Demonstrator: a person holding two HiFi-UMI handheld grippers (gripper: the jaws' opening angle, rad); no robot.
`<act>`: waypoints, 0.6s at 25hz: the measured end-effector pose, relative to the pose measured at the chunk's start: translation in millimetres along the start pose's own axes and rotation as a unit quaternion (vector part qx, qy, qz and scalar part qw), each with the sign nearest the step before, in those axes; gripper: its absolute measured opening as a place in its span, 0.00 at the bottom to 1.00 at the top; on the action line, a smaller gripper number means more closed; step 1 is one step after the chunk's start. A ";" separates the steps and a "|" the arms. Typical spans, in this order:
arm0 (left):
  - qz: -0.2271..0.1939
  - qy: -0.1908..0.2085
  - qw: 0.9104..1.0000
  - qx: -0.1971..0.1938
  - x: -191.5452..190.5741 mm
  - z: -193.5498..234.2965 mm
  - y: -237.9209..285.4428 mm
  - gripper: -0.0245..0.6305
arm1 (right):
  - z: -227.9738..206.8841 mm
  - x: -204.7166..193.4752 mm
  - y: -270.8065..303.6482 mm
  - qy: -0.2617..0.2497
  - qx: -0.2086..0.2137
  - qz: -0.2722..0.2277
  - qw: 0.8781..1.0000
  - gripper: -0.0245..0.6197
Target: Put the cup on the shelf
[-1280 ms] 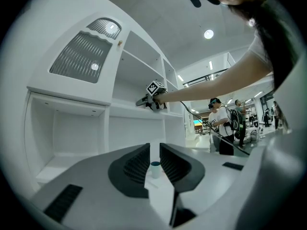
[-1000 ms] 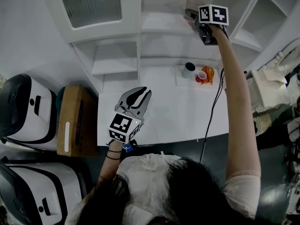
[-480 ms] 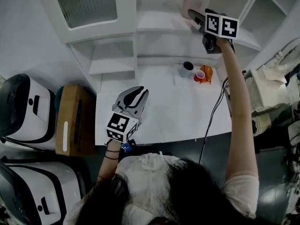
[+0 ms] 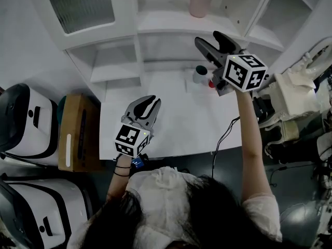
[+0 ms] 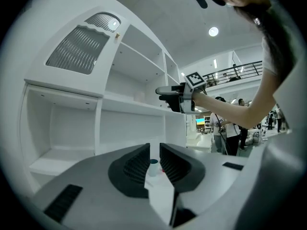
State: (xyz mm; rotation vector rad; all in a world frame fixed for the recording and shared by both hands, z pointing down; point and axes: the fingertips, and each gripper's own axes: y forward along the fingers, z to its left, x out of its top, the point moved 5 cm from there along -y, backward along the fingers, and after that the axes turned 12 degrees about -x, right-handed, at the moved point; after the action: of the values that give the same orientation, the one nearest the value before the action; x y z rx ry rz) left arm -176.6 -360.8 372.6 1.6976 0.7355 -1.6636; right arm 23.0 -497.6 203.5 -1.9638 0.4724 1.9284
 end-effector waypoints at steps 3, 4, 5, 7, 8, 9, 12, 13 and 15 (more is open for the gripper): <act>0.009 -0.006 1.000 0.003 -6.8 -10.6 5.2 0.15 | 10.5 -29.6 -25.2 -0.024 0.005 -0.009 1.000 0.57; 0.011 -0.009 1.000 0.004 -9.0 -14.3 7.0 0.15 | 11.8 -40.8 -33.2 -0.028 0.000 -0.007 1.000 0.57; 0.013 -0.011 1.000 0.005 -11.2 -18.3 9.2 0.15 | 11.9 -52.4 -41.2 -0.029 -0.007 -0.001 1.000 0.57; 0.018 -0.016 1.000 0.009 -16.7 -27.1 14.8 0.15 | 10.7 -76.7 -57.7 -0.018 -0.019 0.011 1.000 0.57; 0.022 -0.019 1.000 0.011 -19.8 -32.2 17.4 0.15 | 11.0 -89.0 -66.5 -0.008 -0.019 0.018 1.000 0.57; 0.025 -0.022 0.999 0.013 -22.8 -37.9 19.5 0.15 | 12.5 -101.1 -75.8 0.004 -0.014 0.024 1.000 0.57; 0.031 -0.030 0.999 0.019 -28.8 -57.8 24.3 0.15 | 18.0 -133.0 -104.2 0.031 0.004 0.047 0.998 0.57; 0.032 -0.032 0.999 0.022 -30.3 -64.6 26.0 0.15 | 18.5 -141.8 -113.3 0.036 0.007 0.054 0.998 0.57; 0.033 -0.035 0.998 0.035 -33.1 -77.4 28.5 0.15 | 17.5 -156.8 -130.9 0.044 0.007 0.067 0.997 0.57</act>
State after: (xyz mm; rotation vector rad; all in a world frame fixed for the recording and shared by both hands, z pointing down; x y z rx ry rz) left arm -106.7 -317.9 406.7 1.6827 0.5888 -1.7120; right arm 65.5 -374.6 361.9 -2.0615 0.6565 1.9171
